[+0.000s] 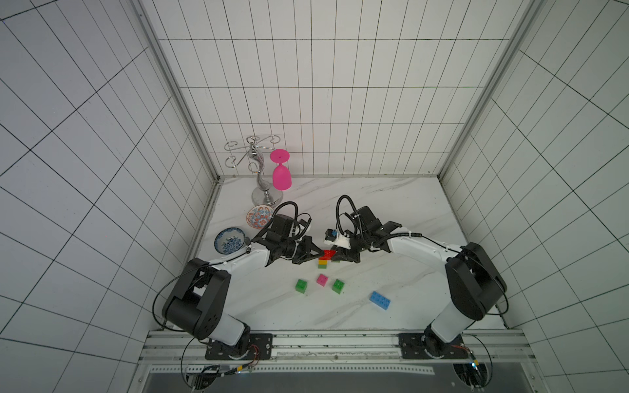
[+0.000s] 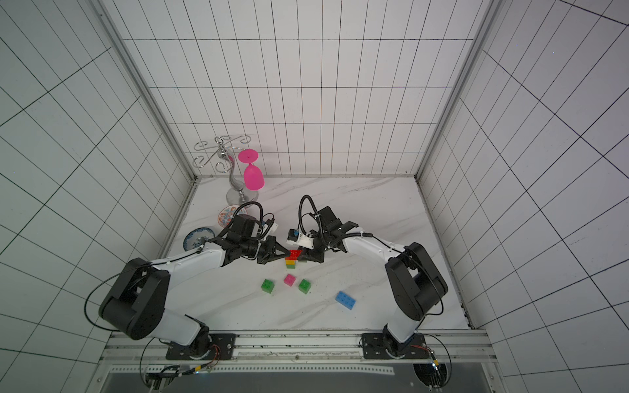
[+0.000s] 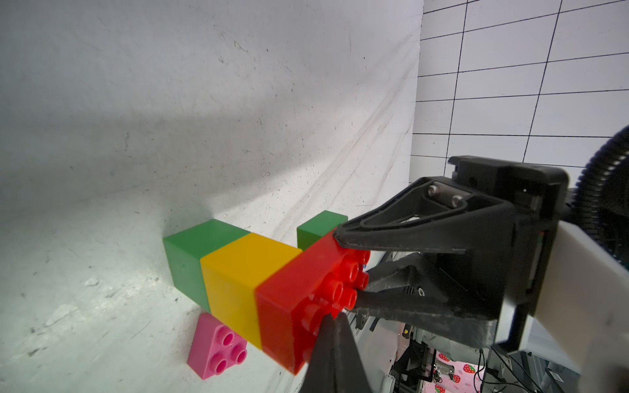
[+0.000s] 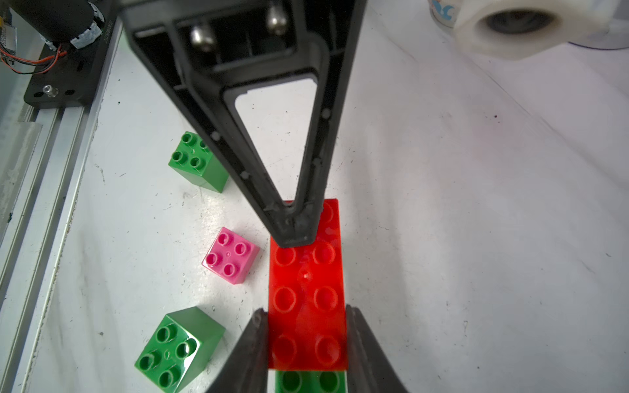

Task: Assemble the letter r with lego
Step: Assemble the lego brick with the lego brick.

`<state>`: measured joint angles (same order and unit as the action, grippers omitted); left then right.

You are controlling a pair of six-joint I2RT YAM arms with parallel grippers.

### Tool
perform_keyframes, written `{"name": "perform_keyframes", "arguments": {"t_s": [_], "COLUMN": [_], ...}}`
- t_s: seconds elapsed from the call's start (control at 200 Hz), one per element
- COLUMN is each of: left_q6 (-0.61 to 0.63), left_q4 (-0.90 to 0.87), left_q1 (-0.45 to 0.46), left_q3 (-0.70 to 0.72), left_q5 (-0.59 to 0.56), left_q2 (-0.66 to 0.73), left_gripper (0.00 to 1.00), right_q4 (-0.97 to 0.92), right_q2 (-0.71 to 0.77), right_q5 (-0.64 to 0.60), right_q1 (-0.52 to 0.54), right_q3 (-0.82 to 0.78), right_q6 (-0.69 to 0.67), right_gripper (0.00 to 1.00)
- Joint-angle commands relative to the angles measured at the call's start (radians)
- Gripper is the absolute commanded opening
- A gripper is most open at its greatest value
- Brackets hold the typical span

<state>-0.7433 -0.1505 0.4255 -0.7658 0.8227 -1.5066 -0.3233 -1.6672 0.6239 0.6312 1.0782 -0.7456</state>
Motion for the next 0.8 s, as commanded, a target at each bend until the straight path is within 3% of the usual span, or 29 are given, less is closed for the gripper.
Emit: {"name": "perform_keyframes", "arguments": {"t_s": [0.0, 0.035, 0.225, 0.47, 0.555, 0.795], "left_q6": [0.016, 0.015, 0.012, 0.007, 0.007, 0.014], "left_q4": [-0.101, -0.100, -0.103, -0.101, -0.101, -0.118], "left_q1": [-0.001, -0.001, -0.001, -0.001, -0.001, -0.001], "left_q3": [0.055, 0.056, 0.055, 0.059, 0.055, 0.053], "left_q5": [-0.157, -0.159, -0.164, -0.163, -0.161, -0.165], "left_q2": [-0.063, -0.063, -0.061, -0.051, -0.041, -0.032], "left_gripper": [0.00, 0.00, 0.00, 0.00, 0.00, 0.00], "right_q4": [-0.056, -0.051, -0.043, -0.070, -0.071, -0.092], "right_q2": [-0.014, -0.014, -0.009, 0.006, 0.023, 0.063], "right_q5": [0.019, 0.010, 0.020, 0.025, 0.038, 0.020], "right_q1": [0.012, 0.012, 0.012, 0.008, 0.007, 0.005], "right_q3": [0.022, 0.026, 0.041, 0.084, 0.088, 0.122], "right_q6": [-0.022, -0.002, 0.064, 0.178, 0.203, 0.220], "right_gripper": [0.00, 0.00, 0.40, 0.51, 0.62, 0.62]}}
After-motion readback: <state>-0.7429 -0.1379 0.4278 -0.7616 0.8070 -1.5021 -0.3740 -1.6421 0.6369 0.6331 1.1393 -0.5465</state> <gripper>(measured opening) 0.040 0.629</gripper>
